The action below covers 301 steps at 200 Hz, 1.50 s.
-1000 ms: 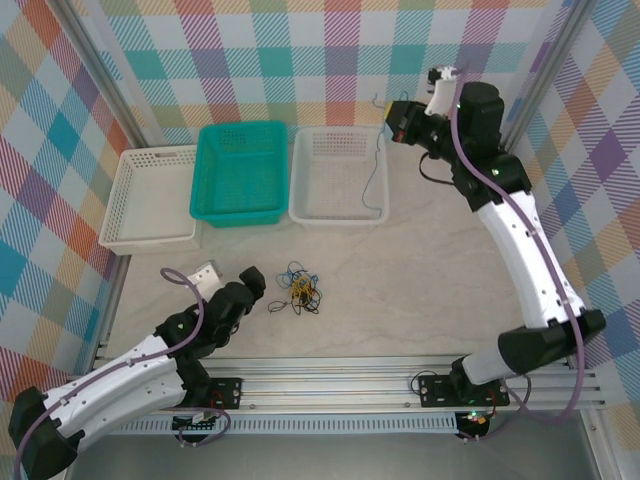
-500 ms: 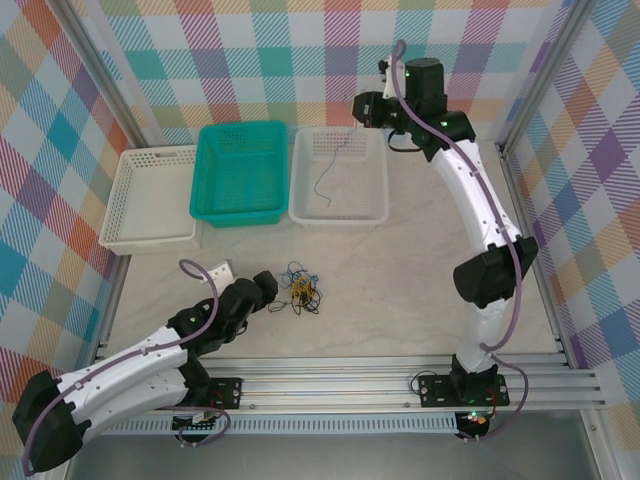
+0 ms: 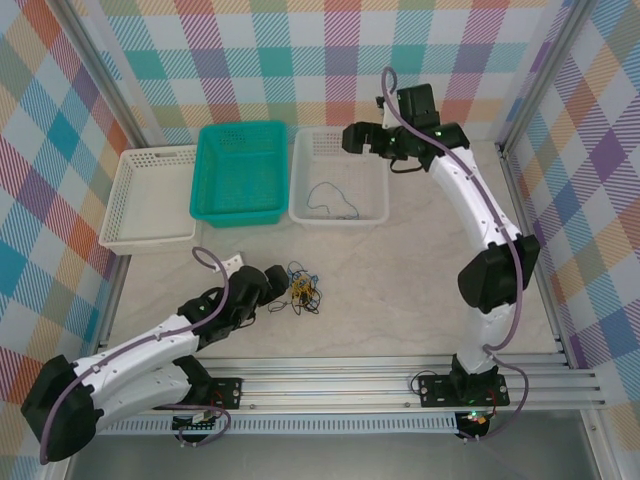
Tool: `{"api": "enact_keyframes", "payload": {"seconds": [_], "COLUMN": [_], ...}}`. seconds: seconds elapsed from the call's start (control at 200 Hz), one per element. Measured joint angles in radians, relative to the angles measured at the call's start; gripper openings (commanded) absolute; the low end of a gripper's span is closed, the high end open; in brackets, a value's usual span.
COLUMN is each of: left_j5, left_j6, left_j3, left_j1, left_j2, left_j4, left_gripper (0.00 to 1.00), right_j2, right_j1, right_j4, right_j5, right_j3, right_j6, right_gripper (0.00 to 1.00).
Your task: Untangle the cables
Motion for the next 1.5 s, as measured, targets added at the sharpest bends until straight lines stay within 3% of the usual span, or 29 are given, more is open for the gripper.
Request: {"api": "enact_keyframes", "payload": {"seconds": [0.46, 0.79, 1.22, 1.505], "left_j5": [0.100, 0.180, 0.297, 0.367], "left_j6": [0.041, 0.031, -0.040, -0.059], "left_j3": [0.215, 0.268, 0.262, 0.263], "left_j1": [0.000, 0.002, -0.014, -0.060], "left_j2": [0.306, 0.418, 0.500, 0.587], "left_j4": [-0.015, -0.041, 0.050, 0.181], "left_gripper": [1.00, 1.00, 1.00, 1.00], "right_j2": [-0.492, -0.790, -0.968, -0.989], "right_j1": [0.000, 0.000, 0.000, 0.000], "right_j4": [0.099, 0.275, 0.439, 0.508], "right_j5": [0.048, 0.004, -0.090, -0.129], "right_j3": [-0.597, -1.021, -1.397, -1.461], "right_j6": [0.034, 0.149, 0.412, 0.511], "right_gripper": [1.00, 1.00, 1.00, 1.00]}}
